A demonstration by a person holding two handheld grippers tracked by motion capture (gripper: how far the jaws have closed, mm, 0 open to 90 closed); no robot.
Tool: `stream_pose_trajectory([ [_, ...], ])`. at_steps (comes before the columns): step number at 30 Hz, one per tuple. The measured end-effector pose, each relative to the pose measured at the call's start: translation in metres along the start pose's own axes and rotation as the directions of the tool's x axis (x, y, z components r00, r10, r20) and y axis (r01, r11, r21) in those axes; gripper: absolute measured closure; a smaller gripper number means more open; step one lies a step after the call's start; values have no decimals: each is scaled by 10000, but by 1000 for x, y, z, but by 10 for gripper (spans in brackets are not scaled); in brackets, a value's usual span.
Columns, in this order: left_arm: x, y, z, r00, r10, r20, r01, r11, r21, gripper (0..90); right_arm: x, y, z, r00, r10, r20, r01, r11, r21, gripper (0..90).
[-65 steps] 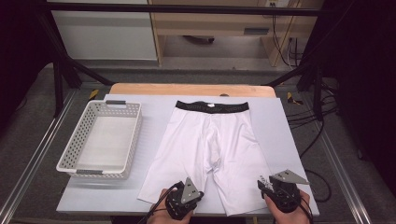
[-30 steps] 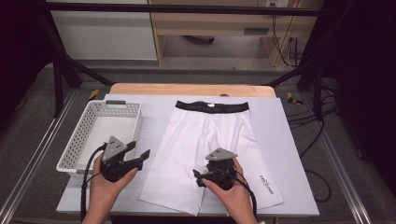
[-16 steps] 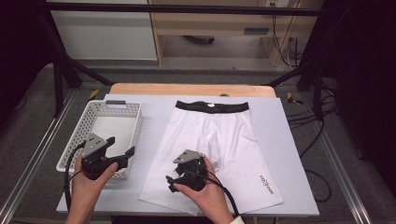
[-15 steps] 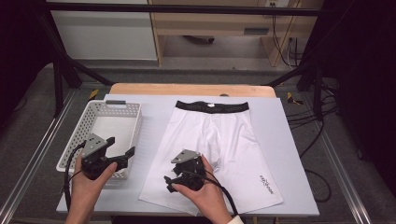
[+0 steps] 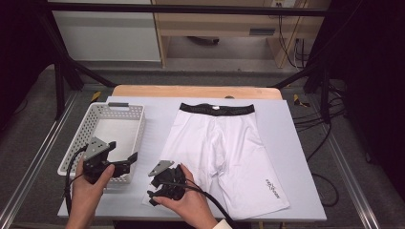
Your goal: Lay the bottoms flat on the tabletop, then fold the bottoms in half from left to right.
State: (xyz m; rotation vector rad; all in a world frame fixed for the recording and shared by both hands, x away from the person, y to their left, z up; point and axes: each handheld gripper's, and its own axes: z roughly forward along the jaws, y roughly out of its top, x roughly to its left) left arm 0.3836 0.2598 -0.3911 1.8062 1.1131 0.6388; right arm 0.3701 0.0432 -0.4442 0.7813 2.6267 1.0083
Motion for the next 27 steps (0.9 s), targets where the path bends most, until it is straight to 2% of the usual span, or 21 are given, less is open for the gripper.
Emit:
stream_pose_trajectory([
  [5, 3, 0, -1, 10000, -92, -13, 92, 10000, -35, 96, 12, -1, 7, 9994, -199, -275, 202, 9997, 99, 191],
  [8, 4, -1, -1, 9999, -143, -28, 143, 9999, 12, 96, 20, 0, 14, 9978, -354, -560, 376, 9986, 381, 208],
  [15, 4, -1, -1, 9999, -130, -25, 130, 9999, 8, 96, 32, -3, 26, 9963, -548, -664, 590, 9963, 632, 217],
  [22, 3, -2, 0, 10000, -69, -23, 69, 9999, 120, 96, 30, -4, 25, 9972, -452, -593, 486, 9971, 584, 222],
  [27, 2, -1, -2, 10000, -65, -33, 65, 10000, 32, 97, 28, -4, 23, 9979, -415, -500, 443, 9975, 552, 220],
])
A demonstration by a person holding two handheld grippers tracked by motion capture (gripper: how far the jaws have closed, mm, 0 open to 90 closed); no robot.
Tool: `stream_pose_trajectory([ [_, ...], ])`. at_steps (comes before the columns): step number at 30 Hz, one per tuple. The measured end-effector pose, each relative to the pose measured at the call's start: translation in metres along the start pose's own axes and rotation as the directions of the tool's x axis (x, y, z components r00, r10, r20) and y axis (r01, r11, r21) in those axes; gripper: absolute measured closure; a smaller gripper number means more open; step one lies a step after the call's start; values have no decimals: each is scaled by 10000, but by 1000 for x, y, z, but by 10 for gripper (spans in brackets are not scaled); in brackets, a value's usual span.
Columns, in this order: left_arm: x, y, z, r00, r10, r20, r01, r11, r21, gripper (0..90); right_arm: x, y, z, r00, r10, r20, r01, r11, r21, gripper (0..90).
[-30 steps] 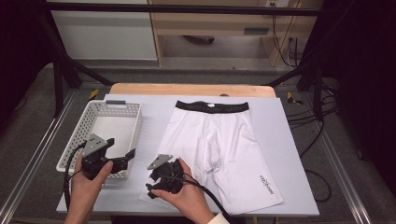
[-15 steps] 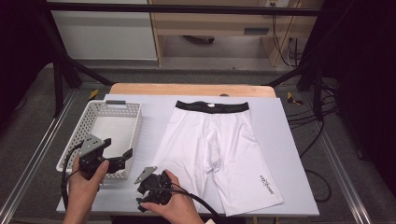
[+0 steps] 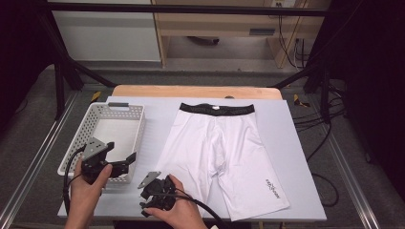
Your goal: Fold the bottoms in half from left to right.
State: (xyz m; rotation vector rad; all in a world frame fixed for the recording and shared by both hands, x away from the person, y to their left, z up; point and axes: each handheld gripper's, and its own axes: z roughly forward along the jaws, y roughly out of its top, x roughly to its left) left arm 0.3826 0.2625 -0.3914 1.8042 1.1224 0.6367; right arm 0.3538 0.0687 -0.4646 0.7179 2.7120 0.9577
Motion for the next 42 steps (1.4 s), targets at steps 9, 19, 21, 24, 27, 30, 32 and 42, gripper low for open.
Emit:
stream_pose_trajectory([
  [9, -1, 1, 0, 10000, 51, 48, -51, 10000, -18, 97, 0, -2, 4, 10000, 7, 18, -7, 9999, 127, 213],
  [19, -2, 0, 0, 9999, 113, 66, -113, 9999, 20, 97, 2, -4, 8, 10000, -60, 79, 58, 9997, 247, 221],
  [21, -2, 0, 1, 9999, 115, 77, -115, 9999, 44, 97, 3, -4, 8, 9999, -158, 17, 158, 9996, 224, 225],
  [24, -3, 0, 2, 9999, 147, 84, -148, 9999, 57, 97, 4, -5, 7, 9998, -195, 22, 195, 9997, 154, 276],
  [27, -4, 0, 2, 9998, 159, 95, -159, 9999, 65, 97, -1, -5, 4, 9999, -161, 23, 161, 9999, 41, 488],
  [30, -4, -1, 3, 9998, 174, 107, -176, 9998, 113, 97, -10, -7, 3, 9996, 188, 224, -183, 9996, -213, 726],
  [32, -5, -1, 3, 9997, 197, 112, -199, 9997, 136, 97, -14, -10, 3, 9987, 346, 378, -331, 9986, -407, 855],
  [42, -4, -1, 2, 9998, 172, 113, -173, 9998, 91, 98, -8, -9, 0, 9975, -200, -679, 183, 9995, -259, 885],
])
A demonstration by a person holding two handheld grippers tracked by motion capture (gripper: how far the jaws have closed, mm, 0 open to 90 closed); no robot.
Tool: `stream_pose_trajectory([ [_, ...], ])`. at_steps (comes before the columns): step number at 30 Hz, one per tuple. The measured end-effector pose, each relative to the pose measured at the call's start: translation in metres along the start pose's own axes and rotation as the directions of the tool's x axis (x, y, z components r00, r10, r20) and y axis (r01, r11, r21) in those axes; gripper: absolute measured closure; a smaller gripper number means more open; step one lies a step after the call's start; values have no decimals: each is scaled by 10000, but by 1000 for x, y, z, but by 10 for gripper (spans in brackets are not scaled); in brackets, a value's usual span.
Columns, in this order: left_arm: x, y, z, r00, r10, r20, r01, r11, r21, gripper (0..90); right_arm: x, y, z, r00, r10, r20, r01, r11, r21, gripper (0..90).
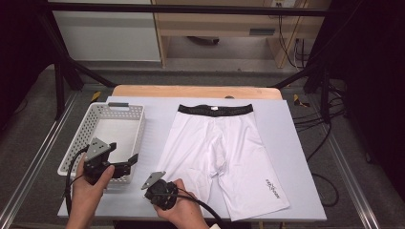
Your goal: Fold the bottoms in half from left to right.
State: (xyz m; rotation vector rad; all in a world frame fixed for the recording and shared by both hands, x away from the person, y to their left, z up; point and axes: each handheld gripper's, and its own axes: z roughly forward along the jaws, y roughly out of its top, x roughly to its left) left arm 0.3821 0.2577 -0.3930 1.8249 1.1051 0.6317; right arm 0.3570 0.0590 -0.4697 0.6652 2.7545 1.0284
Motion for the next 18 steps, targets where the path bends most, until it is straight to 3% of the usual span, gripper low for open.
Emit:
stream_pose_trajectory([
  [3, 0, 0, 0, 10000, 16, -2, -16, 10000, -13, 98, -9, 0, -5, 9999, 139, 65, -138, 9996, -228, 885],
  [6, 0, 0, 0, 10000, 19, 14, -19, 10000, 23, 98, -24, 2, -14, 9978, 352, 567, -326, 9983, -475, 885],
  [11, -1, 0, 0, 10000, 45, -3, -45, 10000, 25, 98, -58, 0, -22, 9831, 686, 1699, -613, 9970, -481, 884],
  [14, -1, 0, 1, 10000, 51, 20, -51, 10000, 32, 98, -77, -3, -20, 9720, 1027, 2113, -956, 9945, -436, 883],
  [18, -1, 0, 1, 10000, 45, 31, -45, 10000, 46, 98, -89, -5, -15, 9665, 1350, 2181, -1310, 9908, -330, 827],
])
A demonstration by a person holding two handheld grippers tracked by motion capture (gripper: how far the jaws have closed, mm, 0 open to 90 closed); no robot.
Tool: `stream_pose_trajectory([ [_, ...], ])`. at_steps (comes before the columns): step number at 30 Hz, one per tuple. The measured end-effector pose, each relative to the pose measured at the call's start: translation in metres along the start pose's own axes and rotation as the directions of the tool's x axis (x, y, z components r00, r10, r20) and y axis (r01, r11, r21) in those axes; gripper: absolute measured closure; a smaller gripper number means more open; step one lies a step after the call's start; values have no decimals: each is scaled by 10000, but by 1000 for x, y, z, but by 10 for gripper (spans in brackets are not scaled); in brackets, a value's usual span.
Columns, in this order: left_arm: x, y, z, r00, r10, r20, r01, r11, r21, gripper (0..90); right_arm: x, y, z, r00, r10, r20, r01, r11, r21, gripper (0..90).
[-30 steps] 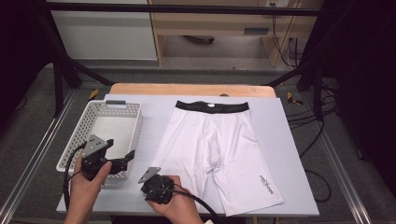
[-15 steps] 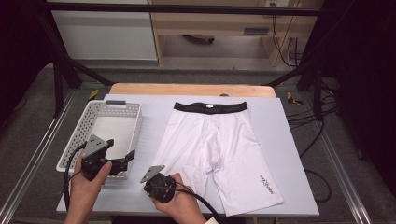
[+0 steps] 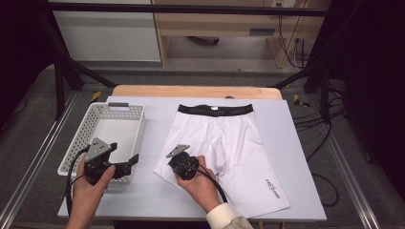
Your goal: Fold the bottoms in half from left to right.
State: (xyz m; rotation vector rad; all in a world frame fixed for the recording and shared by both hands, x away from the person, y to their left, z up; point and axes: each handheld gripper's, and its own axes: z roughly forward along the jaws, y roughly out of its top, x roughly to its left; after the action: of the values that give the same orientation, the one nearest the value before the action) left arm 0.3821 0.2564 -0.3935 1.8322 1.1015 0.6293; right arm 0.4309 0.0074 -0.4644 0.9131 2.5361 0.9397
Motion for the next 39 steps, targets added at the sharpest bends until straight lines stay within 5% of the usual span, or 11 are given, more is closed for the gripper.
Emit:
stream_pose_trajectory([
  [9, -1, 0, 0, 10000, 24, 15, -24, 10000, 1, 98, 11, -1, 7, 9965, 526, -657, -504, 9981, 343, 428],
  [16, -1, -1, 1, 10000, 15, 39, -16, 10000, 61, 98, 30, 2, 14, 9992, 41, -405, -22, 9989, 467, 213],
  [19, -1, 0, 0, 10000, 8, 34, -8, 10000, -2, 99, 32, 3, 14, 9994, -30, -348, 47, 9989, 469, 266],
  [26, -2, 7, -8, 10000, -53, -10, 52, 9998, -195, 102, 17, 4, 10, 9992, 328, -237, -320, 9990, 326, 715],
  [29, -3, 11, -11, 10000, -84, -12, 84, 9994, -333, 104, 16, 5, 11, 9989, 350, -308, -343, 9992, 228, 835],
  [32, -3, 15, -16, 9999, -127, 30, 128, 9990, -425, 104, 20, 5, 11, 9997, 195, -153, -192, 9997, 153, 865],
  [35, -4, 19, -21, 9998, -176, -50, 173, 9984, -541, 106, 17, 5, 9, 9905, 695, -1186, -680, 9976, 164, 870],
  [39, -7, 27, -21, 9996, -167, -212, 154, 9983, -564, 110, 29, 4, 1, 9806, 364, -1928, -390, 9992, -99, 871],
])
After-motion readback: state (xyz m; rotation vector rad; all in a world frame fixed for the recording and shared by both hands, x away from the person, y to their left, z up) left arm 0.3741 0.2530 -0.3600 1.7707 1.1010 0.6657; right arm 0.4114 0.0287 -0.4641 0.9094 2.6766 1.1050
